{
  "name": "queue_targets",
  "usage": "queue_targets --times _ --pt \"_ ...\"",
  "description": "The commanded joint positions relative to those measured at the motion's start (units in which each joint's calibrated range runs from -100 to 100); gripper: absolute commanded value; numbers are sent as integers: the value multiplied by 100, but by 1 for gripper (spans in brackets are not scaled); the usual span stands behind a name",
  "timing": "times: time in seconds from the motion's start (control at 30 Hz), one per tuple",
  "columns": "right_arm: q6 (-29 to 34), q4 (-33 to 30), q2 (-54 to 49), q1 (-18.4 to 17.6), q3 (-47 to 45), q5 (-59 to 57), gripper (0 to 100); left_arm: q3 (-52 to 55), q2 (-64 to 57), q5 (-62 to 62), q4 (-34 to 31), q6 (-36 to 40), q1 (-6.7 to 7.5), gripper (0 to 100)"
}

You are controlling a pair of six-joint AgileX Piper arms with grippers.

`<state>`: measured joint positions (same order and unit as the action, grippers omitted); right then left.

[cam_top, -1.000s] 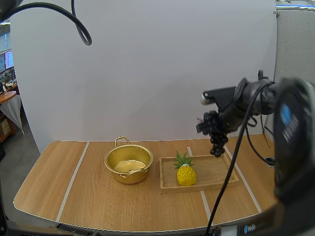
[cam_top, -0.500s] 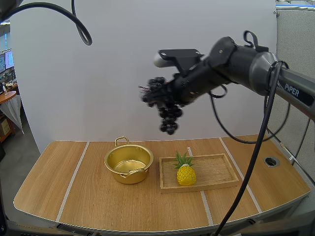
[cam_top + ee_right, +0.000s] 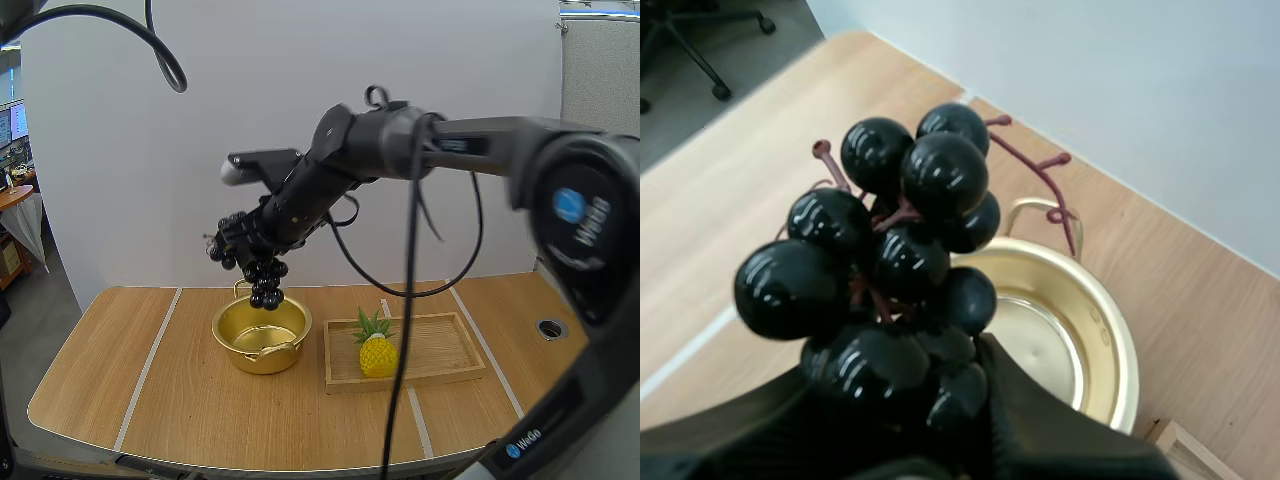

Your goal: Open the pot, put the grape inside, and close it

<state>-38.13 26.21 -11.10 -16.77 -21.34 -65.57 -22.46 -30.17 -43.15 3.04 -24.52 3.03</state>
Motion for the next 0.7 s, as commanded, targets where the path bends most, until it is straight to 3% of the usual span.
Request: queue_targets --times 0.0,0.3,0.67 --pt "9 -204 353 -13 153 358 0 -47 -34 142 -62 51 27 0" --pt "9 -297 1214 -13 167 1152 0 -47 -34 142 -62 51 27 0" --pt "9 -297 1763 -13 167 1117 0 -47 -34 142 -62 51 27 0"
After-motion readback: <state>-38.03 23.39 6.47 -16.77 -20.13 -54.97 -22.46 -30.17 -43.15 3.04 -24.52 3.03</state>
